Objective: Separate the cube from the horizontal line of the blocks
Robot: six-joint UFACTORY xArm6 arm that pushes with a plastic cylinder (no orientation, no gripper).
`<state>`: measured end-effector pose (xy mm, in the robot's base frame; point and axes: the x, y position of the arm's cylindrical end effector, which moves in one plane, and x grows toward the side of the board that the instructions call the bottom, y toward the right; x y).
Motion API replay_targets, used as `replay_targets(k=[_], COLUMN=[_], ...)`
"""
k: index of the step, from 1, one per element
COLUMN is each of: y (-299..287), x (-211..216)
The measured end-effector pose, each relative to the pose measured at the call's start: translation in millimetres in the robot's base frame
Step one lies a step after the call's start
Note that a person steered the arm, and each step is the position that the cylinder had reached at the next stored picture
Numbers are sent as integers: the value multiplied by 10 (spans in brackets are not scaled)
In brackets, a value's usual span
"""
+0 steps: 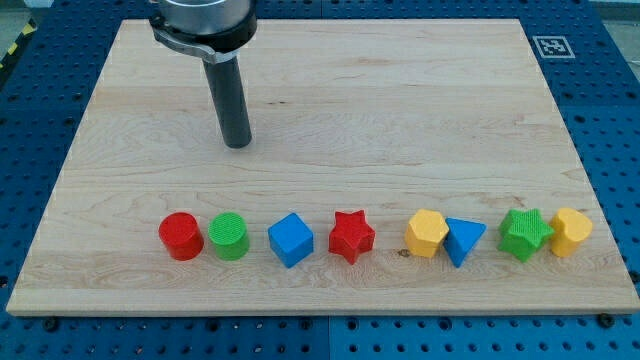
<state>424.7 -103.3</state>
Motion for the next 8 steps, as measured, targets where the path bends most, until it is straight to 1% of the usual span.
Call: replay_targets(k=[1, 2, 3, 4, 5, 6, 7, 8], y=[0, -140, -573, -912, -971, -971, -619, 145], x=[6, 22, 307, 734, 1343, 1544, 1667, 1927])
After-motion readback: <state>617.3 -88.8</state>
